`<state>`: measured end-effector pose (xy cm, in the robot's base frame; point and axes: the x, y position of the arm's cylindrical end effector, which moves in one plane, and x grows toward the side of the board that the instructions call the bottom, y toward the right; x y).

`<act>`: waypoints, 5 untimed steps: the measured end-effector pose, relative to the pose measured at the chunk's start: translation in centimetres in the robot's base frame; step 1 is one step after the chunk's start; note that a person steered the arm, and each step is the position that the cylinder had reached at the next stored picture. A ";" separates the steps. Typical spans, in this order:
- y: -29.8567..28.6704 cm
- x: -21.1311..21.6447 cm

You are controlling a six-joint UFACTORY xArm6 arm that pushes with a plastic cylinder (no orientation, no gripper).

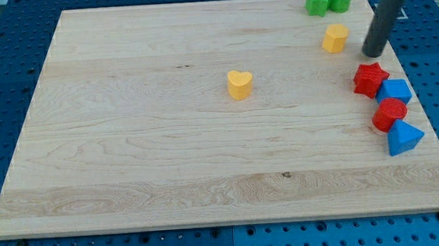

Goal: Move the yellow hexagon to the top of the yellow heart

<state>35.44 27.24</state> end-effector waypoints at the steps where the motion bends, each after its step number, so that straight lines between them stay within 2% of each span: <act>1: 0.7 -3.1; 3: -12.7 -2.8; 5: -22.5 -2.7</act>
<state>32.71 4.75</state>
